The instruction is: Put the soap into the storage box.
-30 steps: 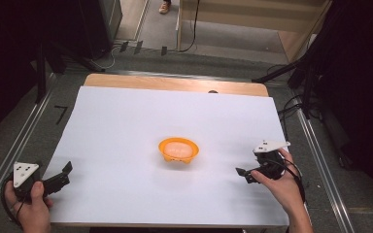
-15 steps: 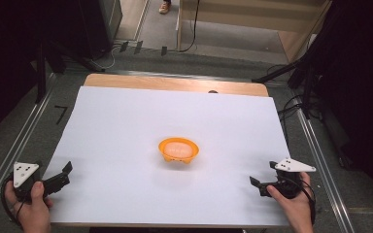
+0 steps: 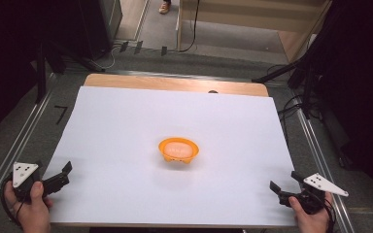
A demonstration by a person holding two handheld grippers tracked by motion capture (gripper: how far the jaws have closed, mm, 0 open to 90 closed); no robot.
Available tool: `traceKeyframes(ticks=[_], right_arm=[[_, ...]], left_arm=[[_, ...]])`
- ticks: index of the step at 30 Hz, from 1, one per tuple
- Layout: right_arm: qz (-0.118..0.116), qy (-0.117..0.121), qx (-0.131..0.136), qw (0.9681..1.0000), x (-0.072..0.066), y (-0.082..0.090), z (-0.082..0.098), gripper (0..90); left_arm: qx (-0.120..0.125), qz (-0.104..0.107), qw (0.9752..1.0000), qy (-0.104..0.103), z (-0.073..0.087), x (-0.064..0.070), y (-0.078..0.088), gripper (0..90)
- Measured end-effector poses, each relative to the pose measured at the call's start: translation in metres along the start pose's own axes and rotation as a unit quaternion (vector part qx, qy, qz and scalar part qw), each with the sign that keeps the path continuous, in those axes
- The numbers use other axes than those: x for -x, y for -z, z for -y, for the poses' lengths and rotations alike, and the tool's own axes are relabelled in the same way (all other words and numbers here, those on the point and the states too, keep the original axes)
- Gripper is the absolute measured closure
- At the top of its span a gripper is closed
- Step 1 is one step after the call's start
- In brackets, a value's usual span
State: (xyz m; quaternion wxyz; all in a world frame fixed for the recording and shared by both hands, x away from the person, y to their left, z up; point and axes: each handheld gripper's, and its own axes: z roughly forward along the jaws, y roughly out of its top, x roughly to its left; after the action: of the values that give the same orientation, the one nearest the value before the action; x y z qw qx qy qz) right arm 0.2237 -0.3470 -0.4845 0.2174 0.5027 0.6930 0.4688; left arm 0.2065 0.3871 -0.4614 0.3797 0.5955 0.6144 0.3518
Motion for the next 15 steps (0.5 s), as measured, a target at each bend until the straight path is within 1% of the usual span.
traceKeyframes(ticks=[1,2,4,6,10,12,15], right_arm=[[0.004,-0.004,0.011,0.9999,0.0016,0.0021,0.0009,2.1],[0.007,-0.013,0.023,0.9996,0.0033,0.0042,0.0020,2.1],[0.006,-0.025,0.032,0.9991,0.0052,0.0055,0.0035,2.1],[0.008,-0.028,0.040,0.9988,0.0064,0.0053,0.0053,2.1],[0.017,-0.026,0.040,0.9987,0.0049,0.0050,0.0063,2.3],[0.017,-0.024,0.038,0.9988,0.0037,0.0047,0.0066,2.3],[0.016,-0.032,0.040,0.9986,0.0056,0.0049,0.0071,2.3]], left_arm=[[0.001,0.001,1.0000,0.002,0.0000,-0.0005,0.0000,6.8],[0.001,0.001,1.0000,0.002,0.0000,-0.0006,0.0000,6.8],[0.001,0.001,1.0000,0.003,0.0000,-0.0007,0.0000,6.8],[0.001,0.001,1.0000,0.002,0.0001,-0.0005,0.0000,6.8],[0.001,0.001,1.0000,0.002,0.0001,-0.0004,0.0001,6.8],[0.002,0.001,1.0000,0.003,0.0002,-0.0005,0.0002,6.8],[0.001,0.002,1.0000,0.003,0.0001,-0.0007,0.0002,6.8]])
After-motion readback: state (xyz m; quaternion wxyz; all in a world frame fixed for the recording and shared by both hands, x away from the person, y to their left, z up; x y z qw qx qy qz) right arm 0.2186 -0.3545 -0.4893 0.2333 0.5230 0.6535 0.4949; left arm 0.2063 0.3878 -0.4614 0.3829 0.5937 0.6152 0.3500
